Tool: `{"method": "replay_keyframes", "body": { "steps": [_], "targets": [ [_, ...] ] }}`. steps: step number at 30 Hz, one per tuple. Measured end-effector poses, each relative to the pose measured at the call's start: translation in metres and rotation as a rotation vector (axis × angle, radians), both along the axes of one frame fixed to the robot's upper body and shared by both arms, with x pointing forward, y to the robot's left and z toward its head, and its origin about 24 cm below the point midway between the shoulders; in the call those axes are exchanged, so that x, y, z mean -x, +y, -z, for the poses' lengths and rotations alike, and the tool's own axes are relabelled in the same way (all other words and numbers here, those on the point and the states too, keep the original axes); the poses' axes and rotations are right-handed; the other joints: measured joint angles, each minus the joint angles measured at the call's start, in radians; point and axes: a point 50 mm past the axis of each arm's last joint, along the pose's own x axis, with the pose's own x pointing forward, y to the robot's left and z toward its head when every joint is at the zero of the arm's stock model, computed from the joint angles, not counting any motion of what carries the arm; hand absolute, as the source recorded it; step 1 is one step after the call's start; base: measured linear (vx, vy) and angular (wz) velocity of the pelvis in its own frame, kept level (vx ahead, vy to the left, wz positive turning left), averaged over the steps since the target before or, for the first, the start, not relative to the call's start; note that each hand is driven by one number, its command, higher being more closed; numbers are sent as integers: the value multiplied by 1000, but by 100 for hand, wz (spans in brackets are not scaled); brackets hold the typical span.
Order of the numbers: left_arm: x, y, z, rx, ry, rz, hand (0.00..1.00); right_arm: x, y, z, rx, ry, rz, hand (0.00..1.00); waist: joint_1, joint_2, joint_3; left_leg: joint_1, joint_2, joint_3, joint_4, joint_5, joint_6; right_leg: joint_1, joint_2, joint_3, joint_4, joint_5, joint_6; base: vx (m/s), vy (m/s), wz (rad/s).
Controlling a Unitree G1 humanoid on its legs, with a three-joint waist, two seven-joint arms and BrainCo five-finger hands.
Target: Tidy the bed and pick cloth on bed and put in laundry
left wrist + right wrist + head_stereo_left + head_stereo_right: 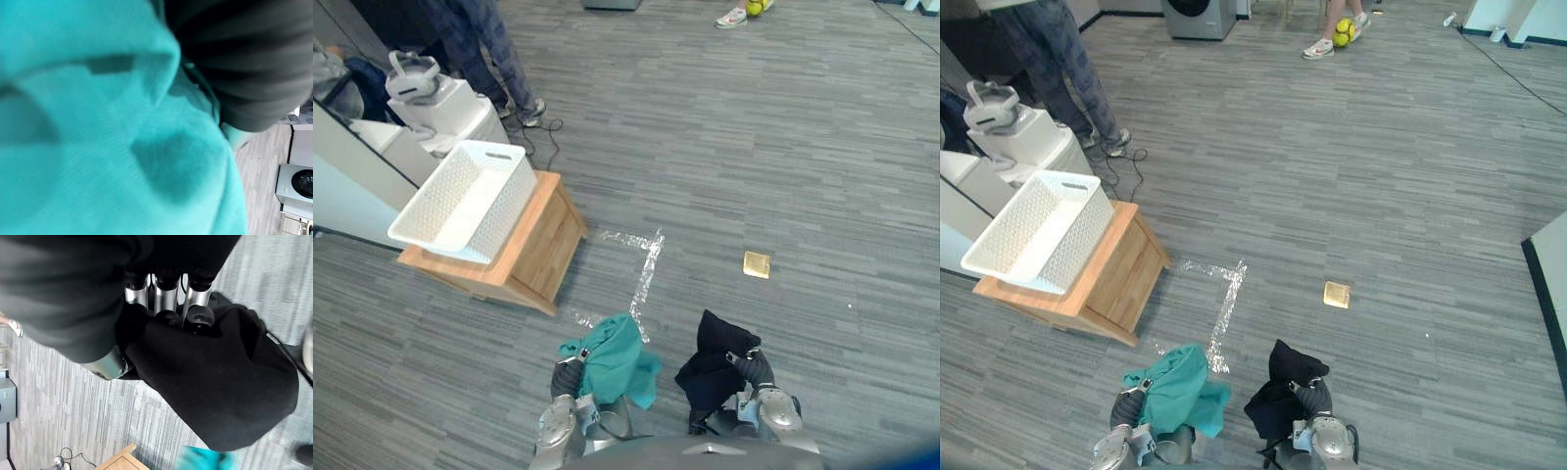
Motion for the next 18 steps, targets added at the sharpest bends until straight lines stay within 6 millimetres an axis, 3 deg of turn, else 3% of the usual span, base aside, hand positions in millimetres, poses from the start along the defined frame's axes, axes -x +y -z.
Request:
{"method": "replay_keyframes", "body": {
  "steps": [1, 2, 3, 4, 5, 6, 7, 9, 11, 12, 13, 14, 15, 18],
  "targets": [
    [-2, 0, -1, 2, -6, 5, 100, -4, -2, 0, 8, -3, 2, 100, 7, -3, 2, 3, -34, 54, -171, 11, 10, 17, -7, -21, -3, 2, 5, 527, 102, -6],
    [-6, 1, -2, -2, -13, 12, 100, -7, -3, -1, 13, -6, 6, 100, 7, -13, 8, 11, -73, 118, -327, 70, 41, 46, -20, -32, -7, -16, 35, 445, 92, 3],
    [-7, 0, -2, -1, -13, 14, 100, -6, -5, 0, 14, -4, 13, 100, 7, -14, 8, 14, -86, 146, -381, 101, 53, 59, -23, -39, -10, -23, 48, 475, 125, 27],
    [-7, -3, -2, 8, -13, 20, 100, -4, -9, 1, 20, 3, 33, 100, 6, -11, 6, 29, -103, 241, -513, 232, 102, 101, -22, -52, -17, -52, 92, 507, 156, 33],
    [-7, -6, -2, 16, -16, 16, 100, -2, -9, 3, 21, 16, 37, 100, 13, -8, -4, 48, -113, 321, -534, 245, 257, 137, -23, -55, -17, -87, 125, 611, 187, 40],
    [-9, -4, -3, 11, -21, 15, 100, -2, -7, 3, 16, 19, 40, 100, 9, -32, -3, 53, -133, 325, -533, 230, 264, 145, -39, -65, -15, -95, 132, 496, 171, 45],
    [-15, -2, -8, 6, -44, 14, 100, -6, -3, 1, 4, 5, 36, 100, 12, -72, -5, 44, -164, 345, -515, 204, 276, 143, -75, -84, -2, -91, 144, 456, 177, 41],
    [-16, -6, -9, 19, -46, 17, 100, -11, 2, -1, 0, -14, 20, 100, 18, -81, -9, 75, -198, 347, -496, 128, 308, 143, -110, -84, 98, -80, 162, 489, 220, 52],
    [-13, -6, -8, 15, -33, 21, 100, -13, 5, 0, 11, -5, -1, 100, 17, -82, -10, 133, -225, 332, -501, 83, 300, 121, -148, -82, 274, -66, 184, 405, 205, 58],
    [-9, -2, -6, 0, -19, 25, 100, -11, 7, 3, 15, 10, -13, 100, 13, -86, -22, 176, -249, 288, -521, 57, 287, 67, -185, -79, 467, -12, 199, 464, 205, 70],
    [-8, -2, -6, -4, -13, 29, 100, -10, 8, 3, 19, 13, -19, 100, 12, -87, -25, 194, -261, 261, -533, 51, 284, 38, -199, -77, 550, 35, 198, 479, 141, 115],
    [-6, -1, -5, -8, -3, 36, 100, -6, 8, 5, 30, 26, -32, 100, -1, -92, -28, 250, -283, 198, -577, 46, 283, -54, -241, -54, 780, 140, 162, 579, 114, 136],
    [-3, 0, -2, -12, 13, 39, 100, -3, 8, 6, 34, 33, -38, 100, 0, -95, -28, 296, -298, 140, -604, 44, 279, -140, -268, -35, 949, 86, 116, 472, 49, 145],
    [7, 9, 1, -36, 47, 36, 100, 4, 9, 6, 29, 35, -32, 100, -28, -84, -23, 394, -298, -13, -634, 44, 278, -285, -287, -20, 1008, -29, 91, 445, -17, 155]
  ]
}}
